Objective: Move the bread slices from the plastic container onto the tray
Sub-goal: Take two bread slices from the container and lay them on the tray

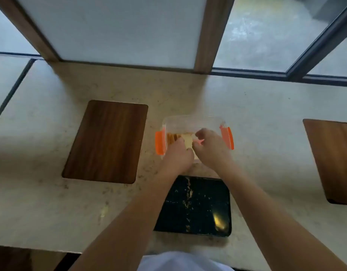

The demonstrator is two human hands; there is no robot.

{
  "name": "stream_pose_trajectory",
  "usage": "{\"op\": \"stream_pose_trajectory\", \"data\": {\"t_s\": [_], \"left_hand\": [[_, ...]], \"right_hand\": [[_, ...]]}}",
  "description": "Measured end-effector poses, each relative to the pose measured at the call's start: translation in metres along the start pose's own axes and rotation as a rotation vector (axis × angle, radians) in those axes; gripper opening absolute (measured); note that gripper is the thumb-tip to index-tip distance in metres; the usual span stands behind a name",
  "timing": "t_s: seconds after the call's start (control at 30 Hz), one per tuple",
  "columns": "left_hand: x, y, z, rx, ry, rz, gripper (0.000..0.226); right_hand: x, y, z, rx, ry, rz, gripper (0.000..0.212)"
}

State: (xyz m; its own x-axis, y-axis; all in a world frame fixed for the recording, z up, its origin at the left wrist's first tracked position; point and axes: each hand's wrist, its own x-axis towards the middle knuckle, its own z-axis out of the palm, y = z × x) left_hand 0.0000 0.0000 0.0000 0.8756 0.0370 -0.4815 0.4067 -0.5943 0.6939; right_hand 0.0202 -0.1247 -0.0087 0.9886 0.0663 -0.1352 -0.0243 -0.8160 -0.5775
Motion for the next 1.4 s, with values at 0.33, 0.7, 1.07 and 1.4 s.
{"op": "stream_pose_trajectory", "data": {"t_s": [0.33,0.7,1.07,1.4], "left_hand": [[0.048,-0.005,0.01,-0.226,0.025,-0.271,0.015],[0.056,0.01,0.036,0.193,0.14,0.035,0.021],[0.076,0.011,0.045,0.255,0.126,-0.088,0.024],[0.032,0.033,0.0,0.101,0.339,0.172,0.012]], "right_hand": [[0.059,0.017,0.04,-0.073,-0.465,0.219,0.057],[0.066,0.051,0.025,0.001,-0.431,0.293,0.058],[0.075,0.049,0.034,-0.221,-0.465,0.277,0.025],[0.023,0.022,-0.055,0.07,0.028,0.05,0.008]]}}
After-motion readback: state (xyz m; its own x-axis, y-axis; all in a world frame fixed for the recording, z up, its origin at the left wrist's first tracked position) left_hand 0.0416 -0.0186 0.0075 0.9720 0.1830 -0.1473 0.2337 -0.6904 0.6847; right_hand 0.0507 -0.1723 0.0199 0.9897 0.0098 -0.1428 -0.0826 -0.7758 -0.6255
